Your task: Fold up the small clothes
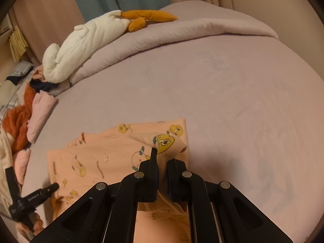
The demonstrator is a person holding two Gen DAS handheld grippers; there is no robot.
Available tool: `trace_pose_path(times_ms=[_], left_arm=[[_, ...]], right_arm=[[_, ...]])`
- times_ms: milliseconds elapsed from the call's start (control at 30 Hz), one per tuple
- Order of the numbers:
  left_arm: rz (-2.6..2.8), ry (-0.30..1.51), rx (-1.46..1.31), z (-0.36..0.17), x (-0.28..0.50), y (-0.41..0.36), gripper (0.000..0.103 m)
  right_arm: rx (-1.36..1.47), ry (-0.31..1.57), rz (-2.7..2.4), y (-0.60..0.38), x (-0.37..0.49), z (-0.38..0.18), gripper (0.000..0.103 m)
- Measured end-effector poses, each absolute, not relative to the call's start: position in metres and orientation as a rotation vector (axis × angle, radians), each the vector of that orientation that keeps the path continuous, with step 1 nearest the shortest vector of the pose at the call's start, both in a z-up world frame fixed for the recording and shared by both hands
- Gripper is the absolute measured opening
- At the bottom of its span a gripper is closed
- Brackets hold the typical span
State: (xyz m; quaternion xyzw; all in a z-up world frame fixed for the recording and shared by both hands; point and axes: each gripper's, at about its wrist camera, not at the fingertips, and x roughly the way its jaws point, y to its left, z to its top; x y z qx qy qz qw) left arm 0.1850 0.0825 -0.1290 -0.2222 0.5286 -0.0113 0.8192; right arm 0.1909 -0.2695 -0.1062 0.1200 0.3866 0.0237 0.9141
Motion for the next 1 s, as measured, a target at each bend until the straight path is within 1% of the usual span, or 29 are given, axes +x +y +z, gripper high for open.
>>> trace_pose_path(times_ms=[1000], left_arm=[[-0.019, 1.116, -0.444, -0.130, 0.184, 0.078, 0.045]], right_arm=[[0.267, 0.898, 0.007, -0.281, 0.206, -0.141, 0.009]])
